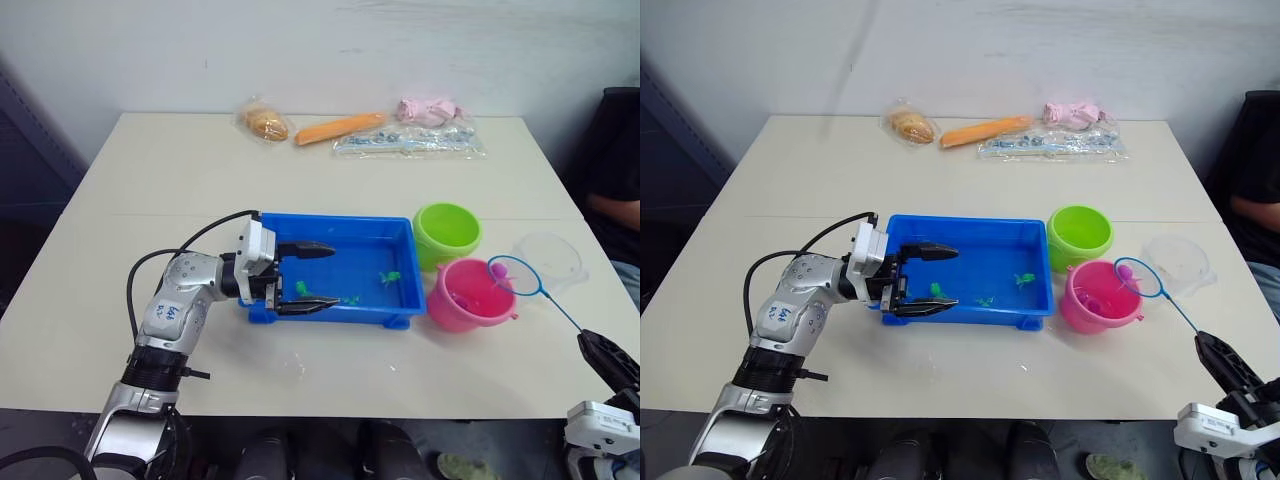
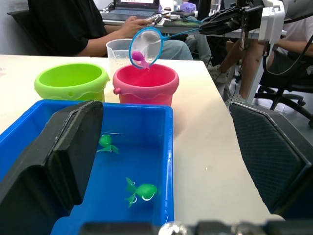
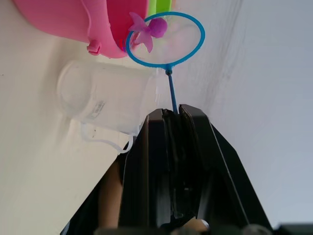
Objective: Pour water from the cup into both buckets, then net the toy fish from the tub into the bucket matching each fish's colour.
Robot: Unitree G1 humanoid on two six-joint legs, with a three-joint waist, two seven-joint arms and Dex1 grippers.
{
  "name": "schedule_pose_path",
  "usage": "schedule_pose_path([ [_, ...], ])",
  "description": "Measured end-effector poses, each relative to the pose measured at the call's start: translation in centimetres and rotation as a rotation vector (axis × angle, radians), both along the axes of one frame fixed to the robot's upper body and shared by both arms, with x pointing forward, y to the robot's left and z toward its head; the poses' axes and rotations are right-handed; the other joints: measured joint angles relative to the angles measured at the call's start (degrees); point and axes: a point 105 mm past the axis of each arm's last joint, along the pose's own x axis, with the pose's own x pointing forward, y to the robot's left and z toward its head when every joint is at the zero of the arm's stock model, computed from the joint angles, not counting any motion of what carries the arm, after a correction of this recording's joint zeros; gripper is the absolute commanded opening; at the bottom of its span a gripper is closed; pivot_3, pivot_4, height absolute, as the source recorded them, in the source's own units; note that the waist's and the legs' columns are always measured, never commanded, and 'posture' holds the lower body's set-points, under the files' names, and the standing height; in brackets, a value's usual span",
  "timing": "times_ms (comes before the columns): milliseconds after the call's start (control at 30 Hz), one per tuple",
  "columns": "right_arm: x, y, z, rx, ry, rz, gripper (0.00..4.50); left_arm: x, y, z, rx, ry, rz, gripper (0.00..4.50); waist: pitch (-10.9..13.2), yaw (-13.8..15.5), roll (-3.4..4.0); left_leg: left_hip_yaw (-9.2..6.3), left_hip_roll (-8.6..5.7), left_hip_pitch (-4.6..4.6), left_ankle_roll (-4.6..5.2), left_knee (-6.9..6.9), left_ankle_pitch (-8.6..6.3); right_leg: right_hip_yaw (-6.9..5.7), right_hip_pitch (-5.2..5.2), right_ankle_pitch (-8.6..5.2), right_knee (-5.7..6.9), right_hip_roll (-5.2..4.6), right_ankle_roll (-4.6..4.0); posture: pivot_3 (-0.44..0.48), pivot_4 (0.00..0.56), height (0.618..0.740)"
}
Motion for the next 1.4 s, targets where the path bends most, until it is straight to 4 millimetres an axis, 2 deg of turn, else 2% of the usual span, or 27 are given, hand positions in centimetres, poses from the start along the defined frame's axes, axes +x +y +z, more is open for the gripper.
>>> schedule_pose_path([
  [167,0.2,1.0,-0.7,0.004,0.019,0.040,0.00,0.0,0.0,0.0,0.001,0.000,-0.001,4.45,0.0,-0.2,0.00,0.00,0.01,0.00,0.00,0.00,0.00,0.00,0.00,0.00,0.01,0.00,0.00,0.000,0.150,0.740],
  [600,1.4,0.7,0.1,-0.034,-0.007,0.060,0.00,0.3,-0.4,0.0,-0.004,-0.001,0.007,4.45,0.0,-0.1,0.00,0.01,-0.01,0.00,0.01,0.01,0.02,0.00,0.00,0.00,0.02,-0.01,0.00,0.000,0.150,0.740],
  [733,1.6,1.6,-0.3,-0.016,0.006,0.094,0.00,0.7,-0.3,0.0,0.001,0.001,0.018,4.45,0.0,-0.2,0.00,0.00,0.00,0.01,0.01,0.00,0.02,-0.01,0.00,0.00,0.02,0.00,0.00,0.000,0.150,0.740],
  [833,2.0,0.8,0.3,-0.016,-0.030,0.045,0.00,0.7,-0.3,0.0,0.000,-0.002,0.019,4.45,0.0,-0.2,0.00,0.02,-0.01,0.01,0.01,0.01,0.02,0.01,0.00,0.00,0.02,-0.01,0.01,0.000,0.150,0.740],
  [967,1.9,1.4,-0.4,-0.001,-0.002,0.071,0.00,0.7,-0.3,0.0,0.000,-0.002,0.021,4.45,0.0,-0.1,0.00,-0.02,0.00,0.01,0.00,0.01,0.03,-0.03,0.01,0.00,0.03,0.00,0.00,0.000,0.150,0.740],
  [1067,1.7,1.2,-0.5,0.018,0.001,0.054,0.00,0.7,-0.3,0.0,0.000,-0.002,0.021,4.45,0.0,-0.1,0.00,0.01,-0.01,0.01,0.00,0.01,0.03,-0.01,0.01,0.00,0.02,0.00,0.01,0.000,0.150,0.740],
  [1167,1.7,1.3,0.7,0.198,-0.023,0.048,0.00,0.7,-0.2,0.0,0.000,-0.005,0.024,4.45,0.0,-0.2,0.00,-0.01,0.01,0.02,0.00,0.01,0.03,-0.01,0.02,0.00,0.03,0.00,0.00,0.000,0.150,0.740],
  [1300,1.9,3.6,2.9,0.486,0.014,0.143,0.00,0.9,0.3,0.1,0.007,-0.018,0.040,4.45,0.0,-0.2,0.00,-0.04,0.03,0.10,0.02,0.00,0.03,-0.02,0.11,0.00,0.05,0.00,0.00,0.000,0.150,0.740],
  [1333,1.8,4.3,3.2,0.636,0.066,0.161,0.00,0.9,0.6,0.2,0.011,-0.021,0.048,4.45,0.0,-0.1,-0.01,-0.10,0.05,0.17,0.03,-0.01,0.02,-0.07,0.22,0.00,0.03,-0.01,0.00,0.000,0.150,0.740],
  [1400,1.9,5.2,3.8,0.825,0.137,0.191,0.00,1.1,1.2,0.2,0.011,-0.025,0.067,4.45,0.0,-0.1,-0.02,-0.15,0.06,0.34,0.08,-0.01,-0.01,-0.13,0.47,0.00,-0.04,-0.03,-0.01,0.000,0.150,0.740],
])
